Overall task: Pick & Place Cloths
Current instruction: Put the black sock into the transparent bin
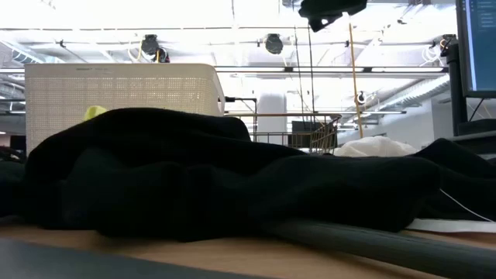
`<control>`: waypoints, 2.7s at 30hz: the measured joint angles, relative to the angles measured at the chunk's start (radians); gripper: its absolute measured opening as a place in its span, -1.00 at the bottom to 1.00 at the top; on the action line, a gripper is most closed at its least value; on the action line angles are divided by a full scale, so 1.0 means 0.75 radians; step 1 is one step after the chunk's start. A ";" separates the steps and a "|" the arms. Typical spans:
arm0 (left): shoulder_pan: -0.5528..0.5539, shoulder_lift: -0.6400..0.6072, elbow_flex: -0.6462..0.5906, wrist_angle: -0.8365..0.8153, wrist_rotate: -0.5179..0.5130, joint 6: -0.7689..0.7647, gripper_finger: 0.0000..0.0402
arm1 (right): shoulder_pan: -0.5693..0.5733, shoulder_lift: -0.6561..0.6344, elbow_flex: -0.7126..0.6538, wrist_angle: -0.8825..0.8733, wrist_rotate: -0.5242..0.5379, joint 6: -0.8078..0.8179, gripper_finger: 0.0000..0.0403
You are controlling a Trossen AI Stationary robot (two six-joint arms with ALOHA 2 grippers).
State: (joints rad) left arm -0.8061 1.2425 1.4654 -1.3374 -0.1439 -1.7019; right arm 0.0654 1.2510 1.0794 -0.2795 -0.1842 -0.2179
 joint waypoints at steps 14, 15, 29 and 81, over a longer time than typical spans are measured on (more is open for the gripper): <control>0.143 -0.008 0.000 0.196 -1.017 0.885 0.19 | 0.001 0.000 0.000 -0.263 -0.004 0.179 -1.00; 0.155 -0.008 0.000 0.210 -1.048 0.931 0.19 | 0.001 0.000 0.000 -0.272 -0.004 0.194 -1.00; 0.253 -0.002 -0.018 0.255 -1.196 1.116 0.19 | 0.096 0.000 0.000 -0.314 -0.005 0.226 -1.00; 0.675 0.100 -0.634 1.238 -0.361 1.462 0.19 | 0.203 0.000 0.000 -0.752 -0.177 0.314 -1.00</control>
State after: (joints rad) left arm -0.2999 1.3174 0.9897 -0.4089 -0.4145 -0.6058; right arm 0.2180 1.2510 1.0794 -0.8436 -0.3167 0.0180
